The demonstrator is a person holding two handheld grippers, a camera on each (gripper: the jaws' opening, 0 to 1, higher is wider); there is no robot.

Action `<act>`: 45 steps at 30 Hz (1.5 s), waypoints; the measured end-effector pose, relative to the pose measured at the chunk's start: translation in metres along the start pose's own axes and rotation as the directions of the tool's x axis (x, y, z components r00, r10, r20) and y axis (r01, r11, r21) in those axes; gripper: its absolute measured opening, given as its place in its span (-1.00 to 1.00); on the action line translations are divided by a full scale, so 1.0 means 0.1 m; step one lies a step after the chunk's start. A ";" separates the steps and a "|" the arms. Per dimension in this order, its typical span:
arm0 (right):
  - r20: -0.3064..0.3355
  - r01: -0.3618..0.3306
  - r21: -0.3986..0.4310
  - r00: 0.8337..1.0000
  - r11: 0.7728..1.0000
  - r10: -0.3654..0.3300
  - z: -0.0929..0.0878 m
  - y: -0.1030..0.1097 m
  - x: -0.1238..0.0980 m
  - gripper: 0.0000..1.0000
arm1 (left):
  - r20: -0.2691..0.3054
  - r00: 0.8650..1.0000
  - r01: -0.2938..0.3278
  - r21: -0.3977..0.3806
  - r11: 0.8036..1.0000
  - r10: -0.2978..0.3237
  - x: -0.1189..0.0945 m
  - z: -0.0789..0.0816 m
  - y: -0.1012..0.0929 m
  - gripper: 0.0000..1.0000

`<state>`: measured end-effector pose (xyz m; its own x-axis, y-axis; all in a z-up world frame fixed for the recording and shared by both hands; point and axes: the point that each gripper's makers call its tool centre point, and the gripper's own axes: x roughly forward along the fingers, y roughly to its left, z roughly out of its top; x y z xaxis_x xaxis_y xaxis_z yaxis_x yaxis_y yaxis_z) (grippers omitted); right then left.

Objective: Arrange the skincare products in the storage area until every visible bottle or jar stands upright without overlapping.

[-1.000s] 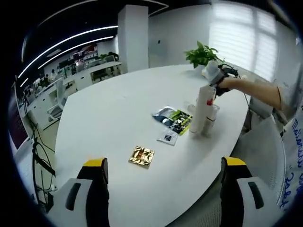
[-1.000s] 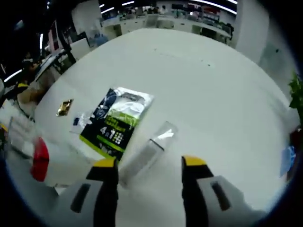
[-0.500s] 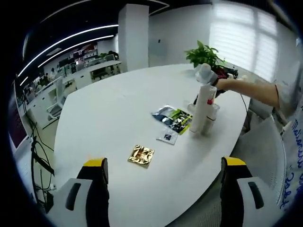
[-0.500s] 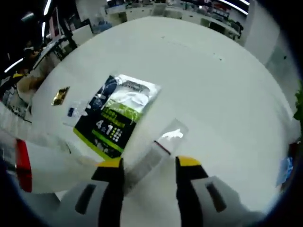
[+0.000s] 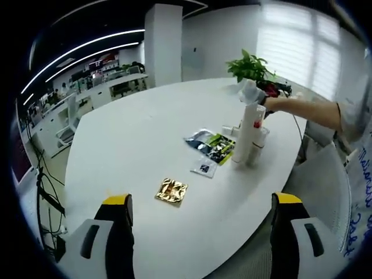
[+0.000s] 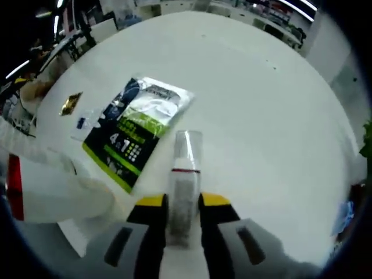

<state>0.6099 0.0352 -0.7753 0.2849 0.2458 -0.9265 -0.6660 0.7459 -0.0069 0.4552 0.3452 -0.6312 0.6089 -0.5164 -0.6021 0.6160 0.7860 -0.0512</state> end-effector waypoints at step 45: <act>0.618 0.047 0.095 0.780 0.994 -0.097 -0.02 0.39 -1.74 -0.63 | 0.065 0.998 0.018 0.050 0.999 -0.022 -0.04 0.20 -0.40 0.94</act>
<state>0.5330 0.0206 -0.6155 0.7125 0.5023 -0.4900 -0.5830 0.8124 -0.0149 0.4381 0.3094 -0.6104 0.6264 -0.5542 -0.5482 0.6514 0.7584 -0.0224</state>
